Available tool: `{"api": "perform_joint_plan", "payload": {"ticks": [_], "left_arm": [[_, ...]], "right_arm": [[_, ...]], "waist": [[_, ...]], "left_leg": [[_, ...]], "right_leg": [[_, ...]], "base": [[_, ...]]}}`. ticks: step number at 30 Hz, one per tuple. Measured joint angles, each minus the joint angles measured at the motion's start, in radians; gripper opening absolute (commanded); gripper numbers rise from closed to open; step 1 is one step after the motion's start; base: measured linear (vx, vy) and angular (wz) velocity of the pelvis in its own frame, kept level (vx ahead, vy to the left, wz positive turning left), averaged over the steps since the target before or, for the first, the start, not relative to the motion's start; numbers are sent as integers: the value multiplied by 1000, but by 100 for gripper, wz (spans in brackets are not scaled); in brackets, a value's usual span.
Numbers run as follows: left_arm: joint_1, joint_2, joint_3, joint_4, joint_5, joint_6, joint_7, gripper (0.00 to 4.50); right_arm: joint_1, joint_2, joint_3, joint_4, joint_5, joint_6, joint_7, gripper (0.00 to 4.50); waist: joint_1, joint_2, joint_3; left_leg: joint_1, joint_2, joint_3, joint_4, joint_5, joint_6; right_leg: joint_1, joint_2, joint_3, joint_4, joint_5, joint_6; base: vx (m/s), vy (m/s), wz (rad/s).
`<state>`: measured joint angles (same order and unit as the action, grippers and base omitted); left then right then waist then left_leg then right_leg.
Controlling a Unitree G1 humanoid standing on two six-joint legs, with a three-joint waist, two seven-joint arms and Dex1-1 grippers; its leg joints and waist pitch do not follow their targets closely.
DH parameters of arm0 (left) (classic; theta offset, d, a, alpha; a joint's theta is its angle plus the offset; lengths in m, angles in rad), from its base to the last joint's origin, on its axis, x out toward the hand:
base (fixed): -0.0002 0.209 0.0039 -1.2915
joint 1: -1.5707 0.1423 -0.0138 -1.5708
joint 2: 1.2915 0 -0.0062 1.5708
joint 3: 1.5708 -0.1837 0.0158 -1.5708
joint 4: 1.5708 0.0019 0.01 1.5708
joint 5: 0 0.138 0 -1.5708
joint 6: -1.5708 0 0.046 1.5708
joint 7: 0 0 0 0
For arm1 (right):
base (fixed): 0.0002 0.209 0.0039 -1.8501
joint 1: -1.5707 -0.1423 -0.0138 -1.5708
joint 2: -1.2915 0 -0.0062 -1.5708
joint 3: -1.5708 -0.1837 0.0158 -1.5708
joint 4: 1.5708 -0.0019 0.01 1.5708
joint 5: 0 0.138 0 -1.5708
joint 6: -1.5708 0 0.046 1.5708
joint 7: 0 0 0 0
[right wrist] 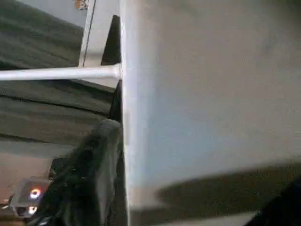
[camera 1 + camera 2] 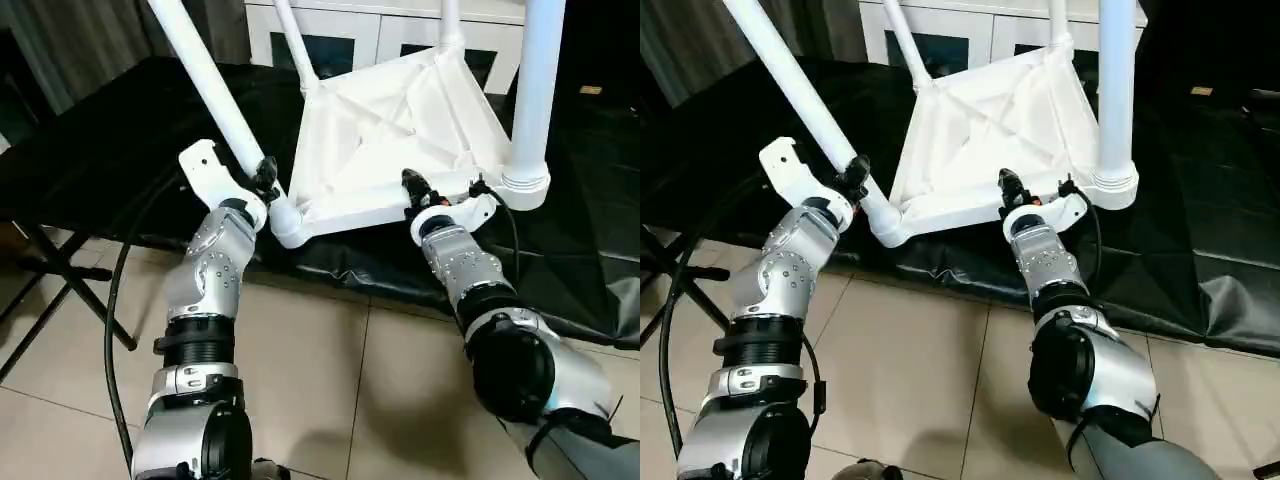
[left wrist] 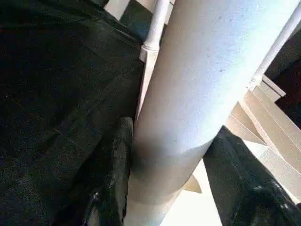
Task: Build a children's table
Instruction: Flip table
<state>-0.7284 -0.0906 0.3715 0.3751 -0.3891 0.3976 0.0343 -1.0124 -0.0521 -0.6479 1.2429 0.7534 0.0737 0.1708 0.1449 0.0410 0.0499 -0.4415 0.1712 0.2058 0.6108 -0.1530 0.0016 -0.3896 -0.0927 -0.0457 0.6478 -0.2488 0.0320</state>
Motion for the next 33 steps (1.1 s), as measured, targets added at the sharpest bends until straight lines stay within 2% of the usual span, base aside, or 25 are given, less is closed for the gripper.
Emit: {"api": "perform_joint_plan", "payload": {"ticks": [2, 8, 10, 11, 13, 15, 16, 18, 19, 20, 24, 27, 33], "left_arm": [[0, -2, 0, 0, 0, 0, 0, 206], [1, -6, 7, -1, -12, 7, 4, 206], [3, -9, 26, -6, -36, 16, 4, 262], [4, -12, 33, -7, -56, 18, 3, 276], [5, -26, 55, -22, -101, 18, 0, 276], [6, -20, 58, -39, -121, 19, -6, 320], [6, -16, 58, -47, -125, 20, -8, 320], [6, 5, 42, -53, -103, 19, -7, 315], [6, 9, 35, -53, -90, 18, -7, 326], [10, 20, 21, -53, -69, 16, -6, 359], [26, 87, 6, -55, -25, -2, 0, 364], [30, 105, 7, -65, -11, -23, 17, 364], [60, 124, 25, -56, 11, -30, 38, 364]], "right_arm": [[-1, 0, 11, 1, -20, -13, -11, 250], [-11, -2, 27, 2, -45, -42, 2, 229], [-15, -3, 34, 3, -62, -54, 2, 226], [-19, -6, 43, 3, -76, -63, 2, 224], [-22, -14, 56, 3, -92, -76, 2, 224], [-27, -14, 77, 3, -118, -97, -3, 220], [-32, -15, 85, 3, -128, -109, -7, 220], [-52, -25, 122, 3, -165, -141, -26, 218], [-62, -32, 138, 2, -181, -147, -31, 218], [-71, -39, 158, 0, -207, -156, -36, 218], [-83, -69, 222, -6, -294, -178, -44, 214], [-89, -89, 244, -17, -332, -206, -69, 208], [-86, -117, 262, -21, -369, -253, -131, 207]], "waist": [[1, 0, 0], [-2, 0, 0], [-2, 0, 0], [-2, 0, 0], [0, -1, 0], [1, -1, 0], [1, 0, 0], [0, 0, 0], [0, 0, 0], [0, 0, 0], [4, 0, 0], [13, 0, 0], [19, -1, 0]], "left_leg": [[0, 0, 0, 0, 0, 0], [0, 0, 0, 1, 0, 1], [0, 0, 0, 1, 0, 1], [0, 0, 0, 1, 0, 1], [0, 0, 0, 2, 0, 1], [0, 0, 0, 2, 1, 2], [0, 0, 0, 2, 1, 2], [0, 0, 1, 2, 2, 3], [0, 0, 1, 2, 3, 3], [0, 0, 1, 2, 3, 4], [0, 0, 1, 2, 2, 2], [0, 0, 3, 2, 2, 1], [-1, 0, 7, 2, 3, 3]], "right_leg": [[0, 0, 0, 0, 0, 0], [0, 0, 0, 0, 1, 0], [0, 0, 0, 0, 1, 0], [0, 0, 1, 1, 1, 0], [0, 0, 0, 1, 1, 0], [0, 0, 0, 1, 1, 0], [0, 0, 0, 1, 2, 0], [0, 0, 0, 1, 3, 0], [0, 0, 0, 1, 4, 0], [1, 0, 0, 0, 4, 0], [1, -1, 0, 0, 6, 1], [3, -2, 0, 0, 6, 1], [3, -4, 1, -1, 8, 3]], "base": [[0, 0, 0], [0, 0, 0], [0, 0, 0], [0, 0, 0], [0, 0, 0], [0, 0, 0], [0, 0, 0], [0, 0, 0], [0, 0, 0], [0, 0, 0], [0, 0, 0], [0, 0, 0], [0, 0, 0]]}}
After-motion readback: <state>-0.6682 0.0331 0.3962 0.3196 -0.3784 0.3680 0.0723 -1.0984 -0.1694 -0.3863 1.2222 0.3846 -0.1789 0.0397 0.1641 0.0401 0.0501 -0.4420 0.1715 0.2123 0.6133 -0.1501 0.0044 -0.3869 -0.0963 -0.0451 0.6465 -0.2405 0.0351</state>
